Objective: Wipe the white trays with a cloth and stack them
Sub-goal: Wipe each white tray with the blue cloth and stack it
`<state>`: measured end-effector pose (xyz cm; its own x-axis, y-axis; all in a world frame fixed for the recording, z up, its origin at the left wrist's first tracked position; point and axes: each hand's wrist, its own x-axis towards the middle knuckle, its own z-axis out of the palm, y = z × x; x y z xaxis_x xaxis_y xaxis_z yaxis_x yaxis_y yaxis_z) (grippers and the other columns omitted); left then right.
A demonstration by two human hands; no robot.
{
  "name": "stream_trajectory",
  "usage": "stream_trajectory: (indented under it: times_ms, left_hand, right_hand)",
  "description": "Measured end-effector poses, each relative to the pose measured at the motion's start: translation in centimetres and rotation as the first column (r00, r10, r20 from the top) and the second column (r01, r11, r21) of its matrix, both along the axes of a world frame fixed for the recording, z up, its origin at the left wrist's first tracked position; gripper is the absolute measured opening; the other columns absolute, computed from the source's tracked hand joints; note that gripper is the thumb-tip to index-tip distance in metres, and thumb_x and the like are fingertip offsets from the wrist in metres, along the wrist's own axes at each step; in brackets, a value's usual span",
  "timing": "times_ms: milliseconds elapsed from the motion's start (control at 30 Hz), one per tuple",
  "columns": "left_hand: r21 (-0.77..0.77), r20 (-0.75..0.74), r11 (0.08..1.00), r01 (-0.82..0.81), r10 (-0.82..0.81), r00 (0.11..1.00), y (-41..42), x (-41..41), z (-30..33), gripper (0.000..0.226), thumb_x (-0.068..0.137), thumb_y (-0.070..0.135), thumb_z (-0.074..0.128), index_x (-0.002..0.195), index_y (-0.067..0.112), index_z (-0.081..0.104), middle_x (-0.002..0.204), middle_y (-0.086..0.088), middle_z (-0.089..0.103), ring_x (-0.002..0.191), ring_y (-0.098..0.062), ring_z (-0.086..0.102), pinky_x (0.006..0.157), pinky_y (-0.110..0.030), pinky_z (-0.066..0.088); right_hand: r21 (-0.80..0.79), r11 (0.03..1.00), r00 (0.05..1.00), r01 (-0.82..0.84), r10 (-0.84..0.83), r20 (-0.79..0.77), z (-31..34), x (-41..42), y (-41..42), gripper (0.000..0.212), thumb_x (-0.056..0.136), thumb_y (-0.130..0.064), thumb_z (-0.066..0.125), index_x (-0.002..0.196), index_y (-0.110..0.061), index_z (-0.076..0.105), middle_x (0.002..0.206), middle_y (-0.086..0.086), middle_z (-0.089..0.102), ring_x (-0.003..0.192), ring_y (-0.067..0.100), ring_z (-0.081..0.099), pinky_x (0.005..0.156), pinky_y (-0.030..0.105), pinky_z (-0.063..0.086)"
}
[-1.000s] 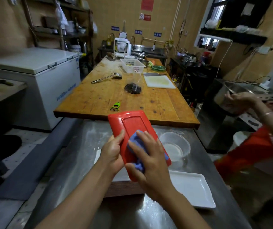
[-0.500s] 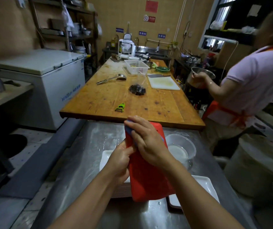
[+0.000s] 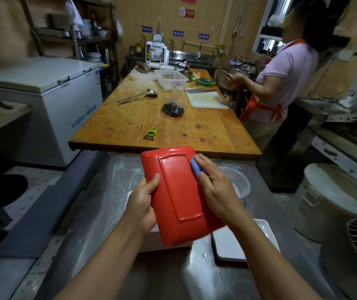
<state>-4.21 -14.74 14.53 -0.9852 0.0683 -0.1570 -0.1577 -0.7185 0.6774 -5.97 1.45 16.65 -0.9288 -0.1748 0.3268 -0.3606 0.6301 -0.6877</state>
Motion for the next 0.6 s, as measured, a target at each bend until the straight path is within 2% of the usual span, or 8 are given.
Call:
stream_trajectory:
  times_ms: [100,233,333,467,600]
  left_hand:
    - [0.000,0.057,0.999,-0.051,0.051,0.997,-0.2,-1.0,-0.2,0.030,0.096,0.017,0.044,0.122,0.009,0.055,0.101,-0.016,0.069,0.088,-0.029,0.068,0.081,-0.049,0.053]
    - [0.022,0.136,0.995,-0.099,0.095,0.986,1.0,-1.7,-0.7,0.034,0.097,0.019,0.046,0.129,0.010,0.050,0.109,-0.018,0.065,0.099,-0.033,0.063,0.083,-0.052,0.050]
    - [0.029,0.157,0.989,-0.147,0.141,0.977,2.4,-2.1,-0.7,0.034,0.097,0.020,0.045,0.130,0.011,0.049,0.116,-0.021,0.060,0.108,-0.037,0.058,0.093,-0.056,0.044]
    - [0.017,0.135,0.984,-0.178,0.174,0.975,4.5,-2.4,-0.9,0.024,0.098,0.019,0.043,0.119,0.014,0.053,0.105,-0.018,0.061,0.091,-0.030,0.061,0.090,-0.049,0.046]
    - [0.002,0.170,0.989,-0.146,0.144,0.975,6.0,-2.5,-1.5,0.020,0.098,0.022,0.043,0.112,0.016,0.056,0.098,-0.016,0.065,0.079,-0.027,0.068,0.077,-0.045,0.054]
  right_hand:
    - [-0.001,1.000,1.000,-0.003,0.003,-0.008,-1.2,2.1,0.5,0.040,0.098,-0.014,0.043,0.138,-0.022,0.045,0.148,-0.005,0.038,0.132,-0.004,0.029,0.104,0.000,0.015]
    - [0.056,0.997,0.996,0.054,-0.049,-0.078,-2.3,4.0,1.1,0.041,0.098,-0.016,0.046,0.138,-0.021,0.046,0.146,-0.006,0.040,0.135,0.001,0.031,0.113,0.017,0.023]
    - [0.100,0.992,0.987,0.081,-0.066,-0.150,-3.1,5.1,0.9,0.041,0.094,-0.012,0.051,0.135,-0.016,0.050,0.144,-0.002,0.042,0.136,0.007,0.030,0.114,0.021,0.019]
    - [0.090,0.994,0.975,0.056,-0.035,-0.221,-4.3,6.6,0.1,0.041,0.088,-0.011,0.054,0.129,-0.013,0.056,0.138,0.003,0.050,0.133,0.017,0.040,0.114,0.028,0.022]
    - [0.106,0.994,0.959,-0.001,0.031,-0.282,-5.8,7.4,1.2,0.044,0.085,-0.007,0.058,0.129,-0.014,0.057,0.140,-0.001,0.049,0.135,0.013,0.038,0.114,0.025,0.023]
